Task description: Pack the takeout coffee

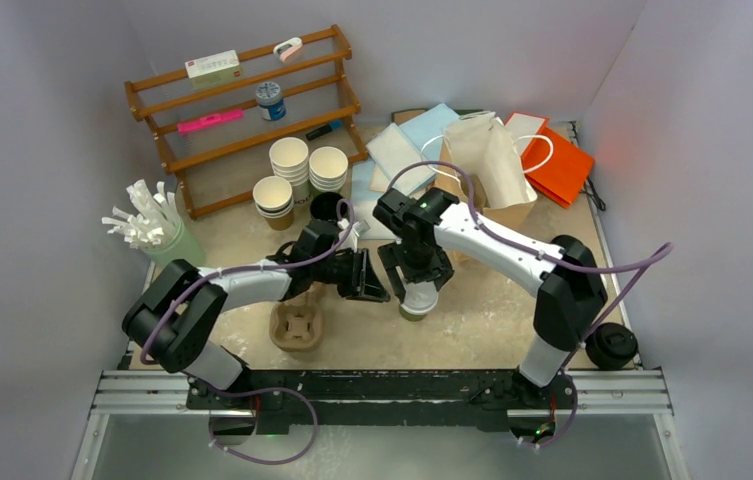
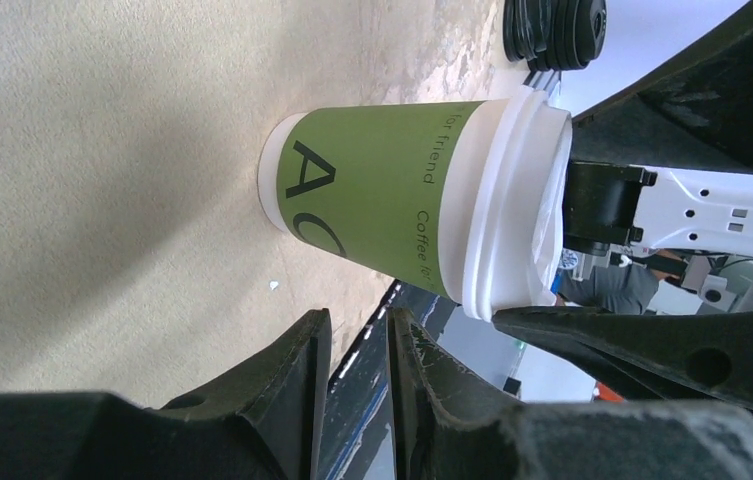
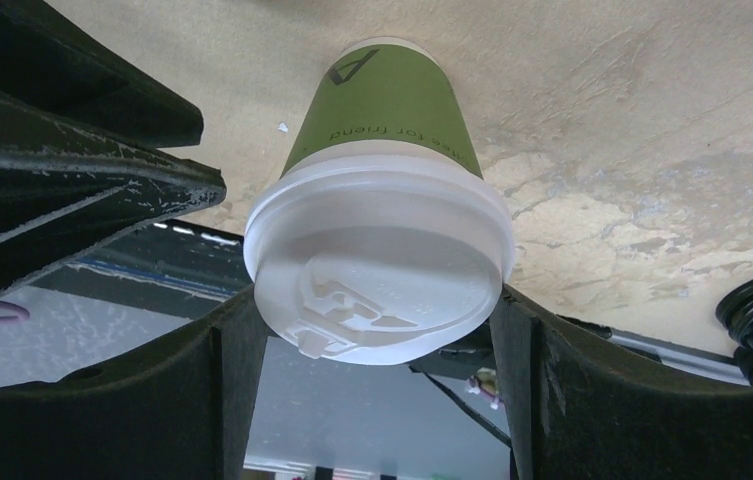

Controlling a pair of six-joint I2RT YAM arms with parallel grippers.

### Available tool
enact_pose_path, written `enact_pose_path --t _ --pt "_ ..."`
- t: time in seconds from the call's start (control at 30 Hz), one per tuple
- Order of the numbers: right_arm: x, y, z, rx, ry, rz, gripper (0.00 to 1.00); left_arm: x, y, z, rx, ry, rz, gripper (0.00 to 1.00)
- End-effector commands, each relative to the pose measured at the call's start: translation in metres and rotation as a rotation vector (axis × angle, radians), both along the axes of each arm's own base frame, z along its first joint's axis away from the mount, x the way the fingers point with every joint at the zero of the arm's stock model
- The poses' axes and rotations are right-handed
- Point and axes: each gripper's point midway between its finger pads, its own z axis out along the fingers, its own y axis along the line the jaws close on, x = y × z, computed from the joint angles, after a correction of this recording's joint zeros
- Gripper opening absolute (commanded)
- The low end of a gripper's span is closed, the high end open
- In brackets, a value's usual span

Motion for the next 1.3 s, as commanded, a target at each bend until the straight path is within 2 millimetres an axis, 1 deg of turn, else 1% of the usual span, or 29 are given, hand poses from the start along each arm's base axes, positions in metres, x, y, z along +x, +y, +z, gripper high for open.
enact_pose_path --t 0.0,0.23,0.33,0.37,0.47,0.57,0.73,0.83,0.93,1.0,1.03,1.13,1.27 --pt "-0.028 0.001 -0.039 -0.064 0.216 0.049 0.76 0.001 0.003 0.013 -0.015 -0.076 0.004 0.29" --pt "-0.025 0.006 -0.036 -0.059 0.227 0.053 0.77 0.005 0.014 0.018 -0.027 -0.087 0.056 0.29" --pt "-0.014 0.014 -0.02 -0.03 0.177 0.047 0.79 0.005 0.015 0.02 -0.033 -0.085 0.057 0.29" --pt "-0.011 0.016 -0.014 -0.023 0.164 0.043 0.8 0.004 0.015 0.02 -0.034 -0.085 0.058 0.29" --pt "-0.001 0.018 -0.001 -0.029 0.116 0.049 0.91 0.005 0.015 0.021 -0.038 -0.089 0.056 0.3" --pt "0.005 0.018 0.007 -0.03 0.084 0.045 0.98 0.005 0.014 0.023 -0.043 -0.095 0.053 0.3" --pt "0.015 0.023 0.024 -0.014 0.034 0.042 0.99 0.007 0.013 0.027 -0.045 -0.105 0.053 0.3" --pt "0.029 0.026 0.04 -0.01 -0.04 0.04 0.99 0.008 0.014 0.029 -0.039 -0.112 0.057 0.3" --pt "0.033 0.023 0.045 -0.025 -0.059 0.037 0.99 0.008 0.015 0.03 -0.034 -0.115 0.061 0.3" --pt "0.028 0.019 0.043 -0.035 -0.046 0.036 0.99 0.008 0.016 0.028 -0.026 -0.111 0.066 0.3" --pt "0.026 0.018 0.043 -0.034 -0.042 0.026 0.99 0.008 0.017 0.027 -0.017 -0.107 0.071 0.3" --pt "0.032 0.017 0.052 -0.021 -0.104 -0.022 0.99 0.008 0.02 0.023 0.009 -0.093 0.085 0.3" --pt "0.042 0.014 0.066 0.011 -0.207 -0.148 0.99 0.012 0.02 0.031 0.003 -0.114 0.106 0.3"
